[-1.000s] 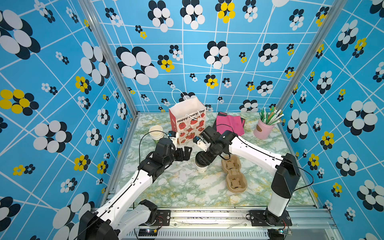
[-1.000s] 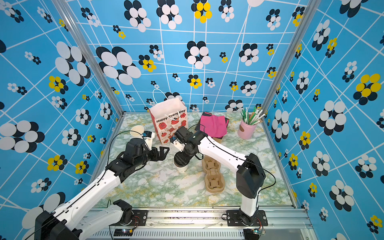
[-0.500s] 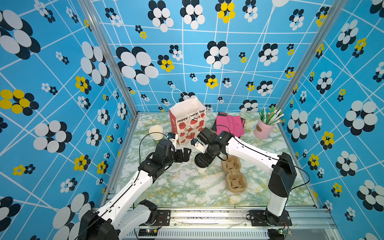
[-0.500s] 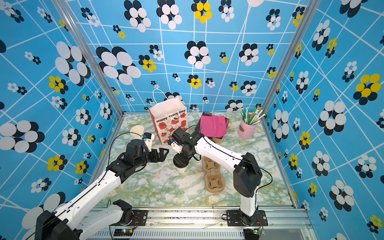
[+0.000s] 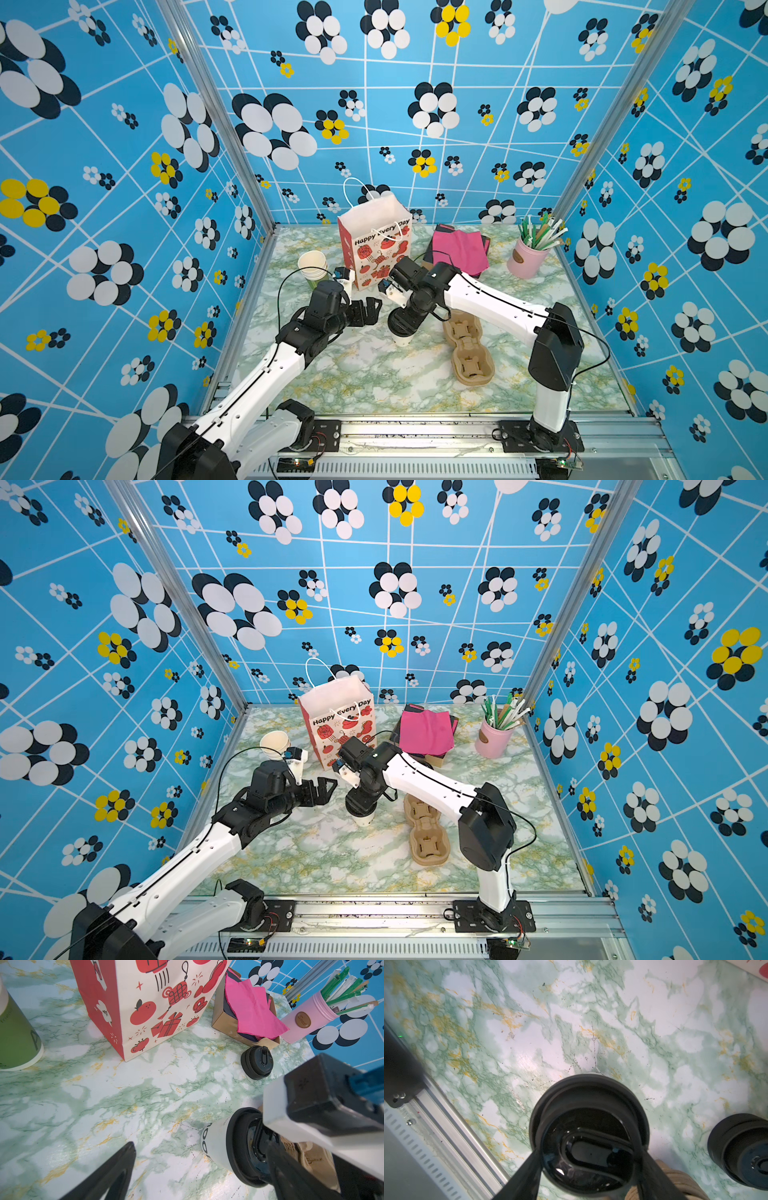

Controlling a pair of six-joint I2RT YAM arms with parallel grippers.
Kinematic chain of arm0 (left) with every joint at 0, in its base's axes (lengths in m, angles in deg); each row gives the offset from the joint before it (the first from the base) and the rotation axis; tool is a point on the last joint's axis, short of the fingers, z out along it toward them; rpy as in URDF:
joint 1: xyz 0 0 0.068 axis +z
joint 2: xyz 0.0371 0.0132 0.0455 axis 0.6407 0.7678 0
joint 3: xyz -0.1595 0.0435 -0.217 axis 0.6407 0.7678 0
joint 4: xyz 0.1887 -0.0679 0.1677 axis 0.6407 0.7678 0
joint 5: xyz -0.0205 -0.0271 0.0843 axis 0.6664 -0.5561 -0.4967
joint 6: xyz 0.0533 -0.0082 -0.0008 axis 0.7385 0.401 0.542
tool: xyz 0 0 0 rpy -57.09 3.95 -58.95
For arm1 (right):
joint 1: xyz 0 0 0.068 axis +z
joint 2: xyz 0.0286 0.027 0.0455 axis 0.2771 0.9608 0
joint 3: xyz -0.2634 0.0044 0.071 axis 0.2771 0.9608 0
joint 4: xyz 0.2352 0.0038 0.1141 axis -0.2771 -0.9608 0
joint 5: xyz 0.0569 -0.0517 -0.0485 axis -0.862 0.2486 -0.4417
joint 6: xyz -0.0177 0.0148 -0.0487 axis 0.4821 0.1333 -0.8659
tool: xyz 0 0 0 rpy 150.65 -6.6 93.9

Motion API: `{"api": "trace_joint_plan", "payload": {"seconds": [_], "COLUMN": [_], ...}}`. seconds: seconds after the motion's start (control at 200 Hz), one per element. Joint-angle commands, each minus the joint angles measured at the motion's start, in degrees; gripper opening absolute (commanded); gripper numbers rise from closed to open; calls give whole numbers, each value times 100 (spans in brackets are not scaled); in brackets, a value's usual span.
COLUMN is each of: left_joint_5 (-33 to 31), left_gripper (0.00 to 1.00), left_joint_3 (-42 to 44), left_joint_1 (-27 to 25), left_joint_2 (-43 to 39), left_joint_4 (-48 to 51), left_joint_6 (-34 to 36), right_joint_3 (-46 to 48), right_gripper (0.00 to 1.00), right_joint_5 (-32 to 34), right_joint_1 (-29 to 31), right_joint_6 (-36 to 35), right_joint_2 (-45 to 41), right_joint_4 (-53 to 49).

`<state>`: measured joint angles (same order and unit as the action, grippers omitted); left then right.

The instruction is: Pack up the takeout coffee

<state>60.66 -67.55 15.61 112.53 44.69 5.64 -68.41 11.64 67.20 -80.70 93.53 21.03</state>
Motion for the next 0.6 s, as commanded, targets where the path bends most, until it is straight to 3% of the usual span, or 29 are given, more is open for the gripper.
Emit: {"api": "trace_joint_plan", "payload": {"seconds": [0.0,0.595], "left_joint_5": [187,1104], "left_gripper": [99,70], "left_joint_3": [166,331], "left_joint_1": [52,48], "left_joint_2": [-57,672], "left_joint_4": [-105,-658], "left_joint_6": [-133,-618], "right_joint_3": [-88,122], "right_gripper": [60,59], "right_joint_5": [91,366], "right_joint_1": [74,154], "right_joint_6": [-61,-58], "right_joint_2": [210,433], "right_joint_4": [-335,-587]}}
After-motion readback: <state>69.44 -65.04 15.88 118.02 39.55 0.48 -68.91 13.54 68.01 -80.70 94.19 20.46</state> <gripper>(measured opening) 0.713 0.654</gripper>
